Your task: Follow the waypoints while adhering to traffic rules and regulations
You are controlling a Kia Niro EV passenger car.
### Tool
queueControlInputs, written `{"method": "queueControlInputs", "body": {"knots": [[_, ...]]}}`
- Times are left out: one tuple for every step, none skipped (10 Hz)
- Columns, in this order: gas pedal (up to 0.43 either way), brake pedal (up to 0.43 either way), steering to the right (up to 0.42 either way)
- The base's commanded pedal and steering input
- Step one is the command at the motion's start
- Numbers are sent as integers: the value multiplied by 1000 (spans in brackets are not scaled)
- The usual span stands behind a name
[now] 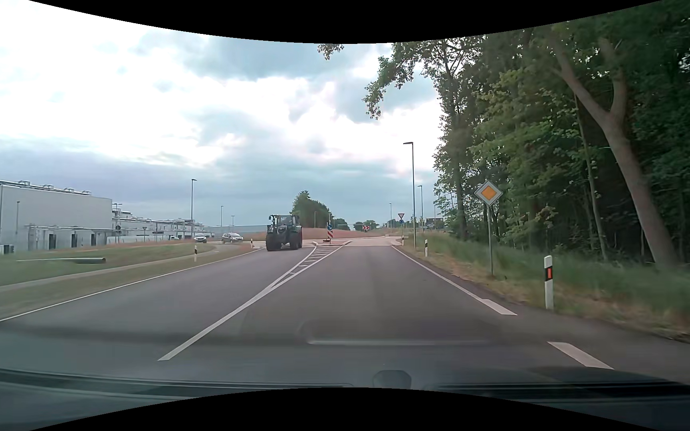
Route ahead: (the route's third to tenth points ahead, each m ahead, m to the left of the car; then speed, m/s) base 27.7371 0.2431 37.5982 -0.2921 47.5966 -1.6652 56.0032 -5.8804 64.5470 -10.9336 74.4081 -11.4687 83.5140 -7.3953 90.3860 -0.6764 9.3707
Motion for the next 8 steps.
{"method": "queueControlInputs", "body": {"knots": [[110,0,-1],[110,0,-1],[67,0,0],[39,0,0],[28,0,0],[0,0,0],[0,0,0],[0,0,0]]}}
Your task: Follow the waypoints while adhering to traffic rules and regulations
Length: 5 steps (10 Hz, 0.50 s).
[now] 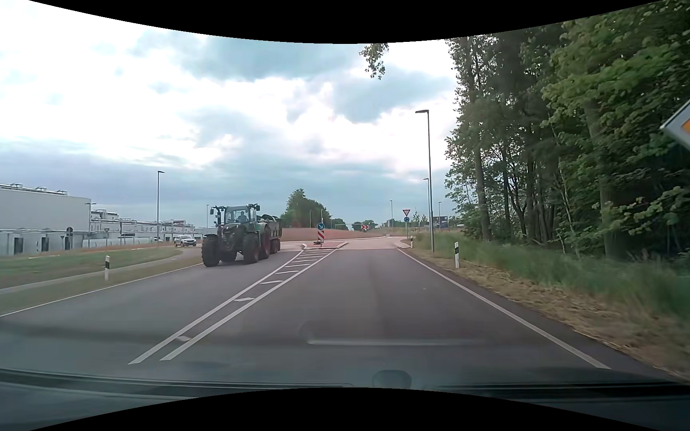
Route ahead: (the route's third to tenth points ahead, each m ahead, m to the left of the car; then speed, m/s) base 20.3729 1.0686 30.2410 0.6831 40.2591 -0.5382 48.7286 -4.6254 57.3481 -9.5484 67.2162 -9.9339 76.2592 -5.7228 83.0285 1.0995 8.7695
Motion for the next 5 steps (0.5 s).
{"method": "queueControlInputs", "body": {"knots": [[0,0,-1],[0,0,-2],[0,0,-3],[0,0,-4],[0,0,-4]]}}
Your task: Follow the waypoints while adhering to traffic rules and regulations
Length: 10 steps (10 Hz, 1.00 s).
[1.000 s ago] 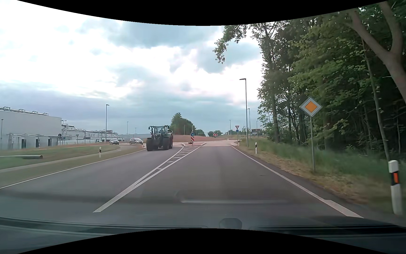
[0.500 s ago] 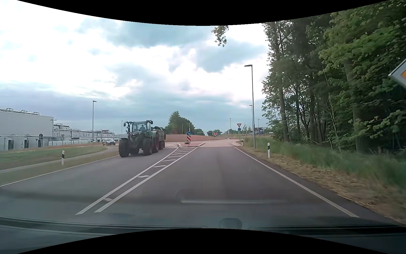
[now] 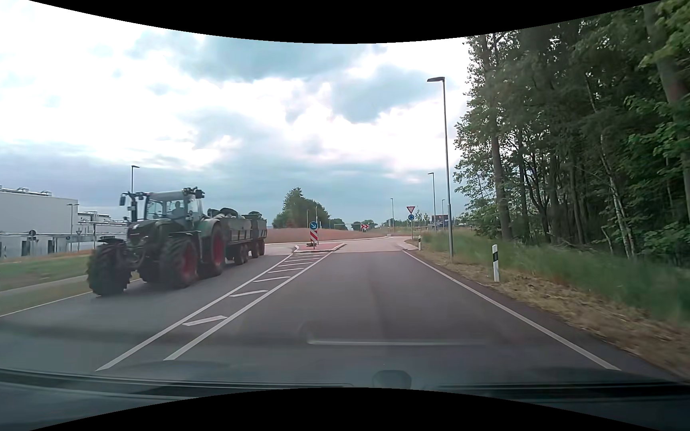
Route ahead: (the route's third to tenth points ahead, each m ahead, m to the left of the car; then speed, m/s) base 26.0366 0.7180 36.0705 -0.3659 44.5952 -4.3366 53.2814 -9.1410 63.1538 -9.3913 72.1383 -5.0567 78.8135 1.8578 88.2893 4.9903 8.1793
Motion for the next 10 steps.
{"method": "queueControlInputs", "body": {"knots": [[0,0,-3],[0,0,-3],[0,0,-3],[20,0,-3],[47,0,-4],[79,0,-4],[98,0,-4],[98,0,-4],[98,0,-2],[98,0,-2]]}}
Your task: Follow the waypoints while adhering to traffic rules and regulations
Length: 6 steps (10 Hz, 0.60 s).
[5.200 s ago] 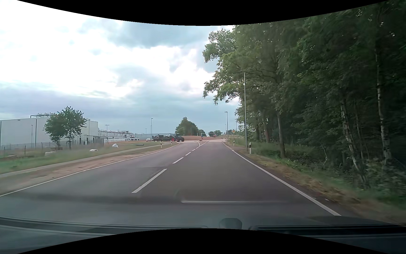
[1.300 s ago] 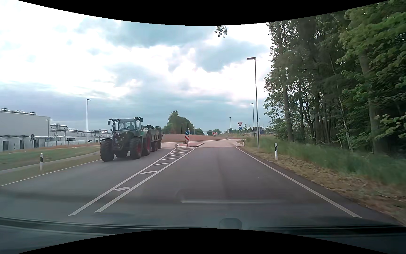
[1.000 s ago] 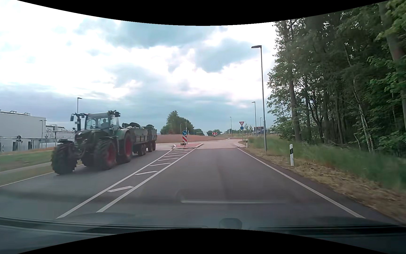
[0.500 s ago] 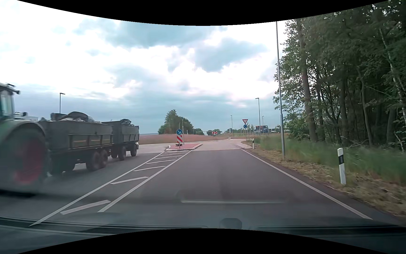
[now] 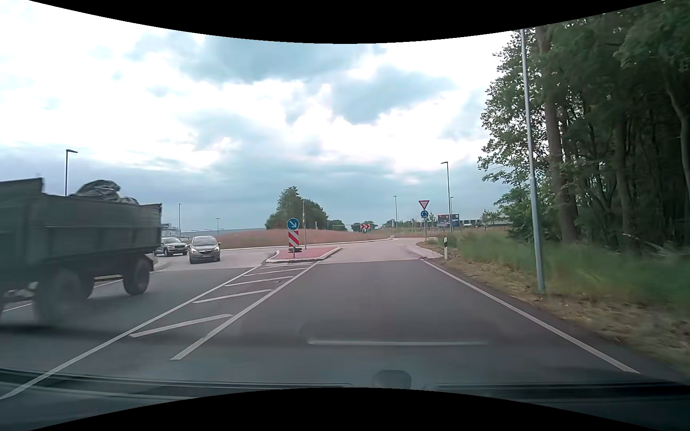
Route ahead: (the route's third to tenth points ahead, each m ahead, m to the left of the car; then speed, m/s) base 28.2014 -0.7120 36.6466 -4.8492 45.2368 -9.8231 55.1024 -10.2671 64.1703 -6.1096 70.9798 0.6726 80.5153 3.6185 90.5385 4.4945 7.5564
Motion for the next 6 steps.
{"method": "queueControlInputs", "body": {"knots": [[47,0,-2],[20,0,-1],[20,0,-1],[20,0,-1],[98,0,-1],[110,0,-1]]}}
